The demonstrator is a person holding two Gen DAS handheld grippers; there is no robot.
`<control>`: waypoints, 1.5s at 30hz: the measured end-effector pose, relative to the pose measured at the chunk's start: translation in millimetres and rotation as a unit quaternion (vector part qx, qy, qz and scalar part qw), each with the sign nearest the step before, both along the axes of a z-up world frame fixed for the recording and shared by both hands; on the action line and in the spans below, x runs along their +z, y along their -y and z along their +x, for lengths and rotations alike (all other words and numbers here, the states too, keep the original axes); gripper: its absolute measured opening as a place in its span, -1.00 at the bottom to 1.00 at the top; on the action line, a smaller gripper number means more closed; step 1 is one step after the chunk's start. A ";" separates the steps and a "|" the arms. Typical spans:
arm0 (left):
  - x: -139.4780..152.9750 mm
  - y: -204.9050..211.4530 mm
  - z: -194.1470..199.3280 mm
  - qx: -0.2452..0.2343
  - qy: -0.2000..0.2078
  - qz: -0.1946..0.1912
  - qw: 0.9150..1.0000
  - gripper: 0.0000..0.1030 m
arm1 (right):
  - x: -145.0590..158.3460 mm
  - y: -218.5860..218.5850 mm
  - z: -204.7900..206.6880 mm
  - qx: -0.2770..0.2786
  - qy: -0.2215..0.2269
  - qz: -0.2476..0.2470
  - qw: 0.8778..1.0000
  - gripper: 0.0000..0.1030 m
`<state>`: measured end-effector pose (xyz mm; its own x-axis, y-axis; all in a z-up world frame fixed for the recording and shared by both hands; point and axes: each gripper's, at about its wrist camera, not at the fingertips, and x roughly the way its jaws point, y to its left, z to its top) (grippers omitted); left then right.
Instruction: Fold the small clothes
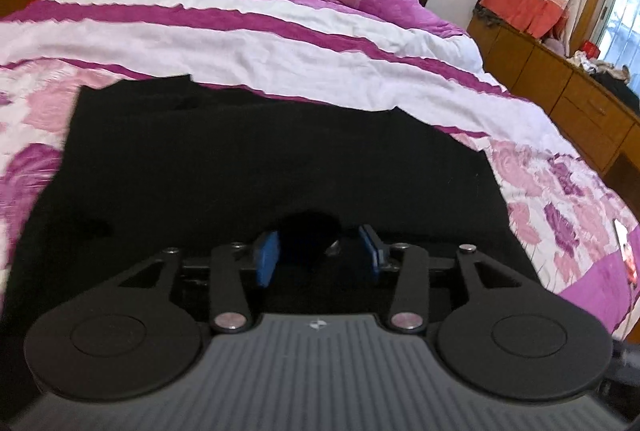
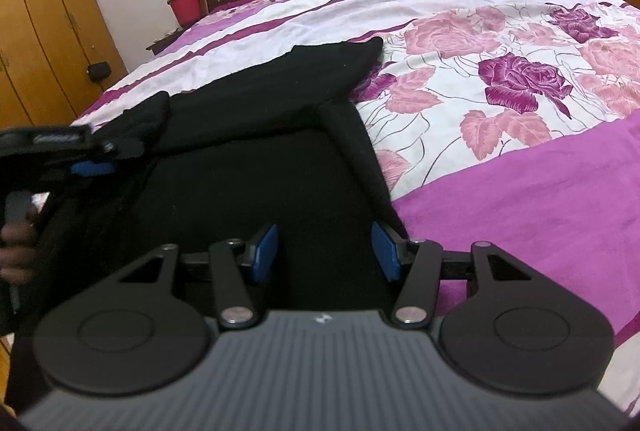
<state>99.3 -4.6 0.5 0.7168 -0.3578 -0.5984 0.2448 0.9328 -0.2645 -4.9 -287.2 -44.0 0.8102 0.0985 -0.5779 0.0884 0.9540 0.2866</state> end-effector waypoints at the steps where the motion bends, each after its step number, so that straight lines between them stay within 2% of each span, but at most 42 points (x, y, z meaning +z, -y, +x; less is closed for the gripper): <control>1: 1.9 -3.6 -5.1 0.002 0.000 0.005 1.000 -0.04 | 1.0 -0.6 0.2 0.000 -0.001 -0.001 1.000 0.05; 6: 11.4 -30.5 -32.3 0.029 0.009 0.033 0.999 0.00 | 12.2 -3.7 1.4 0.000 -0.004 -0.003 1.000 0.09; 11: 12.9 -65.9 -49.6 0.075 0.021 0.061 0.995 0.04 | 36.6 -16.3 6.4 0.022 0.021 -0.007 1.000 0.09; 17: 3.2 -95.7 -48.6 0.124 0.011 0.054 0.991 0.04 | 62.3 -54.4 42.8 0.076 0.030 -0.002 0.997 0.09; 22: -6.6 -108.2 -46.4 0.146 0.000 0.050 0.988 0.04 | 74.8 -105.2 77.8 0.151 0.023 0.022 0.988 0.09; 25: -9.6 -111.0 -48.9 0.150 0.007 0.055 0.987 0.04 | 74.8 -139.6 96.0 0.188 0.015 0.015 0.982 0.09; 34: -17.1 -123.2 -50.9 0.135 0.015 0.028 0.990 0.04 | 57.2 -213.5 139.3 0.258 -0.014 -0.001 0.966 0.09; 38: -21.4 -125.2 -50.9 0.131 0.016 0.027 0.991 0.04 | 42.9 -225.4 150.9 0.263 -0.033 -0.014 0.964 0.09; 45: -24.9 -123.5 -49.9 0.128 0.018 0.035 0.991 0.04 | 30.3 -235.5 153.6 0.263 -0.027 -0.044 0.963 0.09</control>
<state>49.4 118.9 -24.4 0.8004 -0.1207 -0.5871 0.0063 0.9812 -0.1931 148.8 -51.7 -13.7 0.6303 0.4360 -0.6423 -0.4014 0.8912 0.2111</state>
